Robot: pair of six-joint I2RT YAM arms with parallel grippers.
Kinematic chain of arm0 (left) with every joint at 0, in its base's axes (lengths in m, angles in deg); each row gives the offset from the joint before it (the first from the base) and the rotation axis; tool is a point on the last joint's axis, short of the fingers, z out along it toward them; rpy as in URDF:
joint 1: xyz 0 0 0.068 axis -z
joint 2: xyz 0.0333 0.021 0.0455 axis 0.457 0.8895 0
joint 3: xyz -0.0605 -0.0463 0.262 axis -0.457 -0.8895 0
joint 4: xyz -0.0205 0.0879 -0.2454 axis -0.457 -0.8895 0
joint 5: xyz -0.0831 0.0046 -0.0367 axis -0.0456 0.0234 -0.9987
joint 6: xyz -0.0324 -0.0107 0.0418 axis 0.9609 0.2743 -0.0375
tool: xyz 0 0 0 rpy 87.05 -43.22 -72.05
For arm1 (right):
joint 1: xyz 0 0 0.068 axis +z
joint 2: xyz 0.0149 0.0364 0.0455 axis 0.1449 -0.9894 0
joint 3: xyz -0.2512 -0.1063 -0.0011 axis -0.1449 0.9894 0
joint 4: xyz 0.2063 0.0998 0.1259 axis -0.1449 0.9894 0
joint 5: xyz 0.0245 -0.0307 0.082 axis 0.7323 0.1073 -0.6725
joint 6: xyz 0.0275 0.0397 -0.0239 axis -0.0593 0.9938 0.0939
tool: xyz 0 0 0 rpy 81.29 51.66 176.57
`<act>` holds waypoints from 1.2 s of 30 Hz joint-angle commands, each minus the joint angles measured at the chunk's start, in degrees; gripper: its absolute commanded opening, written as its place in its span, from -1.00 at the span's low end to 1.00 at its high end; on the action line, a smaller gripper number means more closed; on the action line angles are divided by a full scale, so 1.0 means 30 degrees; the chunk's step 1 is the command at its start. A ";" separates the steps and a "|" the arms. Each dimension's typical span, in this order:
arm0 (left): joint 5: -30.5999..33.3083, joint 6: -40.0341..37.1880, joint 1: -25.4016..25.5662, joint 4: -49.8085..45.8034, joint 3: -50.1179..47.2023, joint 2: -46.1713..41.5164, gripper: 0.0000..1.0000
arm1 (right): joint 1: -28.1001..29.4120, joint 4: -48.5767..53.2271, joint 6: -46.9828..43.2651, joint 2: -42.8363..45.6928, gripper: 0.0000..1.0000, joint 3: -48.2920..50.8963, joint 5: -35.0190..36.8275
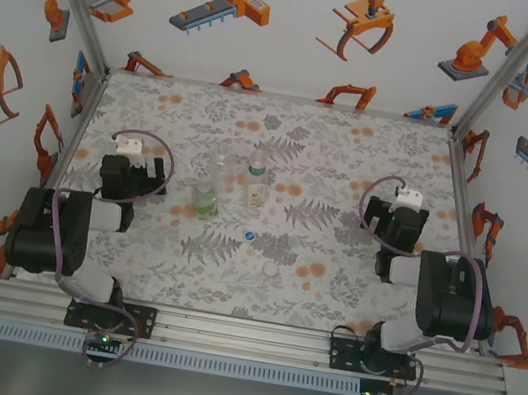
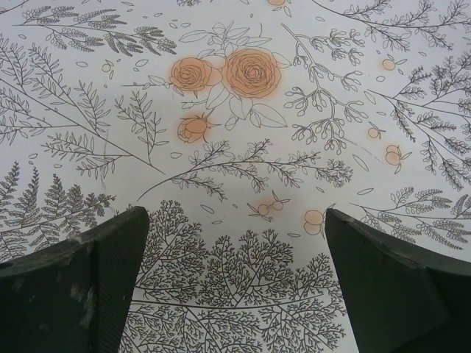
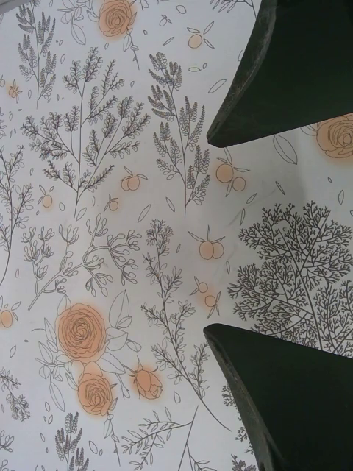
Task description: Screw on the bottle caps
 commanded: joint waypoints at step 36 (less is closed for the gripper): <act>0.0208 0.0011 0.0040 -0.0125 0.0379 -0.0245 0.94 | -0.0134 -0.0125 0.0101 0.0406 0.96 -0.0278 0.0730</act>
